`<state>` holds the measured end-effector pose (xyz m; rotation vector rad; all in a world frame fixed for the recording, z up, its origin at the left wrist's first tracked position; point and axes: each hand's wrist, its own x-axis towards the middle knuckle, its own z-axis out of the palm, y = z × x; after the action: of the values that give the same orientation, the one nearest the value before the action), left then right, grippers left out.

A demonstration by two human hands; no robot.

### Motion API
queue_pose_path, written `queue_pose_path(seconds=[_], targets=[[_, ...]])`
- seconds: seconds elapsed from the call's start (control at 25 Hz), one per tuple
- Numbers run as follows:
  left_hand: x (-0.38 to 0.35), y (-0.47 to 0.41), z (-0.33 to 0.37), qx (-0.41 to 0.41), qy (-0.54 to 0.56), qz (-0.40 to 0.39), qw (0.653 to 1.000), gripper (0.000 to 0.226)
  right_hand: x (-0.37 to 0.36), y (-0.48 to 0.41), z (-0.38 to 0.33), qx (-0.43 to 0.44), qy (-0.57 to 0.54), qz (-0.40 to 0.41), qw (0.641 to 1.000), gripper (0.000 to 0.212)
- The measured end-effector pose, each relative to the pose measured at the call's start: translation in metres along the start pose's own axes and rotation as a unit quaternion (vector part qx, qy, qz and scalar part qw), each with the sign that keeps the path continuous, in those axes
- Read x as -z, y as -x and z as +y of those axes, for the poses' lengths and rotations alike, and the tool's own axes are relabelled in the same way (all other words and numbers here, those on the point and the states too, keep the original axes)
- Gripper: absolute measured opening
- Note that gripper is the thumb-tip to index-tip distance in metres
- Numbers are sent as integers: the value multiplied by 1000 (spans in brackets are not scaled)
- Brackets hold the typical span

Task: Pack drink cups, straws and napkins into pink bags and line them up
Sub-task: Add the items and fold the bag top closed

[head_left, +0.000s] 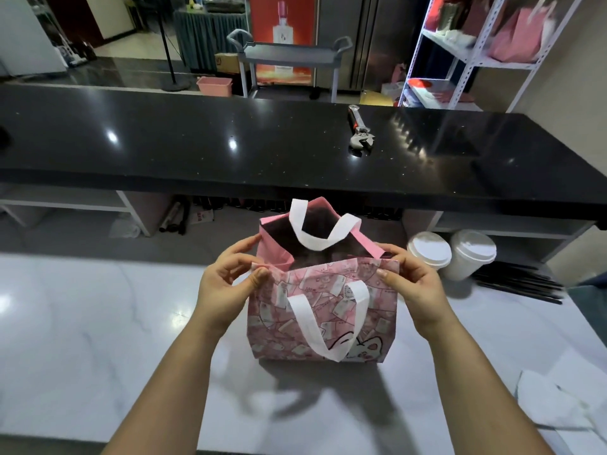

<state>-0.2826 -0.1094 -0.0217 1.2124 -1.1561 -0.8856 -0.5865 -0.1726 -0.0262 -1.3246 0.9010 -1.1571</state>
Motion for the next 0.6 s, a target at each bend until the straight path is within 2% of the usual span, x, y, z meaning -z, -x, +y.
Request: queue_pose_path(seconds=[0.16,0.36,0.52,0.6], targets=[[1,0,-3,32,87,13,996,3,6,1,3,10,-8,23,1000,20],[7,1,-3,32,61,1,998,6,16,3,3,5,-1,27,1000,24],[16,-19,5,64,5,-73,995,17,13,1,4,6,-2,55,998,32],[12,-26,8,50,3,-56,997,21,11,0,6,7,-2,84,996,38]])
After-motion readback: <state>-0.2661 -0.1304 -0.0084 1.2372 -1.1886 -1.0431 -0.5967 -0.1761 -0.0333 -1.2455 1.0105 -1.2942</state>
